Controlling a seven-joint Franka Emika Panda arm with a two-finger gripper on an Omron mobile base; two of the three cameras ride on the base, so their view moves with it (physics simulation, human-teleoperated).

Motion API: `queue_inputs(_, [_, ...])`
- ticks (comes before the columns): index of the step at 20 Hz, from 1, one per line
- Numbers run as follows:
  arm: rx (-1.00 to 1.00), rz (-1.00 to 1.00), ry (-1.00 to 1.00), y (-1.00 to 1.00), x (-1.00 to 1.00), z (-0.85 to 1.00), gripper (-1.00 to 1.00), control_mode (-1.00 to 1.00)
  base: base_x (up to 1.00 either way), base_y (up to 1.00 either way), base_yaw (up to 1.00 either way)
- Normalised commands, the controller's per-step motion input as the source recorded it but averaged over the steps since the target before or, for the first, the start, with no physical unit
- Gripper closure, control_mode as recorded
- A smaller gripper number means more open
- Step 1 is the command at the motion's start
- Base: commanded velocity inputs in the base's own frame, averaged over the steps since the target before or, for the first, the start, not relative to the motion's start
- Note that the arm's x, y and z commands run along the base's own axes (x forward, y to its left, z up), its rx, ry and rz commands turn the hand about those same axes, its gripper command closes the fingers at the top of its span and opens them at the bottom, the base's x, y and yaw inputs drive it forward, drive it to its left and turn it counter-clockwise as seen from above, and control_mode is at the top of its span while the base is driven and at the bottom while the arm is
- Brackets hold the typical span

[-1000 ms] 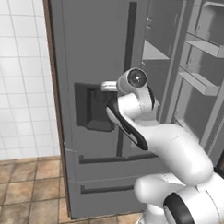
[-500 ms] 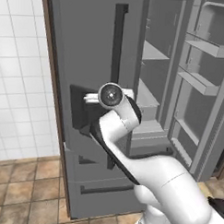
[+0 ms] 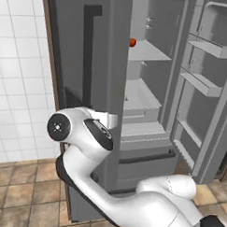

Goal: Take the lemon wedge from the fridge and place it on the plate with fish on the dining counter.

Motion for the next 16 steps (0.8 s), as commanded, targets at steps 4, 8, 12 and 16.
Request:
queue_inputs(4, [0.02, -0.19, 0.00, -0.19, -1.00, 0.12, -1.00, -1.00, 0.00, 0.00, 0.00])
queue_inputs(8, [0.06, -0.19, 0.00, -0.90, -1.00, 0.53, -1.00, -1.00, 0.00, 0.00, 0.00])
queue_inputs(12, [0.07, -0.10, 0.03, -1.00, -0.69, 0.60, -1.00, -1.00, 0.00, 0.00, 0.00])
queue_inputs(16, [0.18, 0.00, 0.15, -1.00, -0.06, 0.41, -1.00, -1.00, 0.00, 0.00, 0.00])
